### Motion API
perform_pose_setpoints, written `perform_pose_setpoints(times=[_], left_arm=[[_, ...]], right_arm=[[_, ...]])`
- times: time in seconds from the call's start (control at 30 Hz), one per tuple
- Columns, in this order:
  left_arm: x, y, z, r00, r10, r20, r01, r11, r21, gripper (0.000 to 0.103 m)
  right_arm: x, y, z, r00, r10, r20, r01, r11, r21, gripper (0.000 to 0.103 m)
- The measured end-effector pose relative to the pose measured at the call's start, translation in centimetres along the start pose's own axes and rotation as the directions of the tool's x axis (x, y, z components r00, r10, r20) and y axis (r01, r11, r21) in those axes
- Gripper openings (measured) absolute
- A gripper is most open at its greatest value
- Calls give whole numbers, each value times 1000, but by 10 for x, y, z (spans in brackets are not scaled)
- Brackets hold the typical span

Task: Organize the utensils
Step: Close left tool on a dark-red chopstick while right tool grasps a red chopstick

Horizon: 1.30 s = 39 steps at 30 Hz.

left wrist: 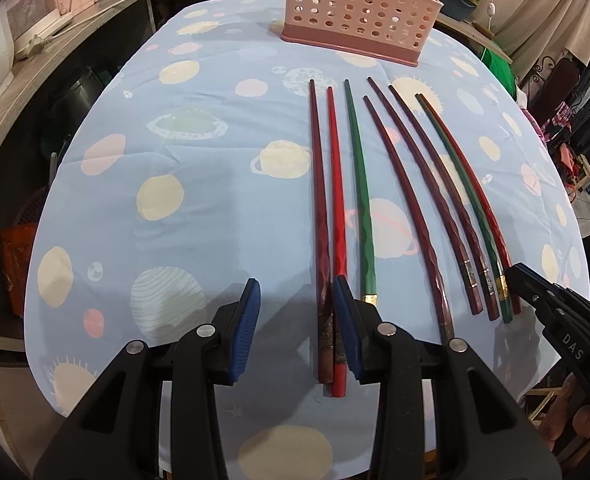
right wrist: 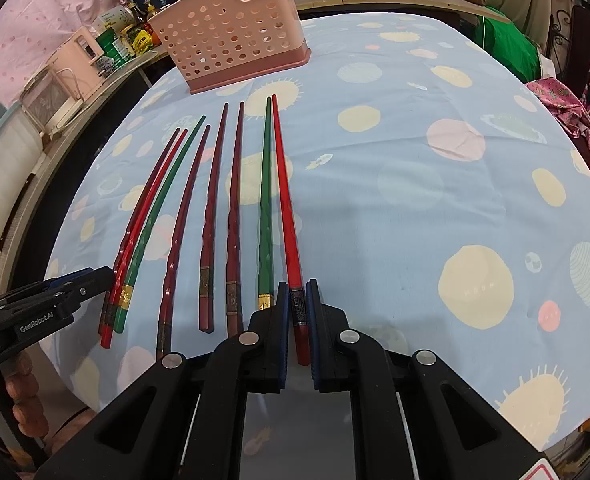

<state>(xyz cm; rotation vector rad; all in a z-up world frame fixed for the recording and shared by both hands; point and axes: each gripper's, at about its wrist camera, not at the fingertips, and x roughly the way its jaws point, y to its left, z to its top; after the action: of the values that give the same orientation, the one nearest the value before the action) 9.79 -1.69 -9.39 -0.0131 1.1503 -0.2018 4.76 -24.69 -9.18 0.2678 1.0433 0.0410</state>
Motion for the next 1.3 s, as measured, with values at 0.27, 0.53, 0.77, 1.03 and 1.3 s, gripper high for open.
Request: perform_pose_setpoints(times=[0.27,0.53,0.77,1.03,1.3], left_arm=[[1,-1,-1,1000,15,5,-15,1000,17,36],[0,2,-4,1000,10,7,-10,1000,6,32],[-5,5,-12,1000,0,-5,0,1000,0,28],[-6,5,-16,1000,-14,-12,14,1000,3,8],[-18,8,-15,999,-35,11,36,999,-24,7]], right_arm=[[1,0,0,1000,-1,3,1,1000,-1,10],[1,0,0,1000,-1,4,1,1000,-1,10],[1,0,1,1000,-2,5,2,1000,-3,10],[0,0,1,1000,-2,3,2,1000,-5,10],[-6,-1,2,1000,-1,22,1,1000,-2,9]])
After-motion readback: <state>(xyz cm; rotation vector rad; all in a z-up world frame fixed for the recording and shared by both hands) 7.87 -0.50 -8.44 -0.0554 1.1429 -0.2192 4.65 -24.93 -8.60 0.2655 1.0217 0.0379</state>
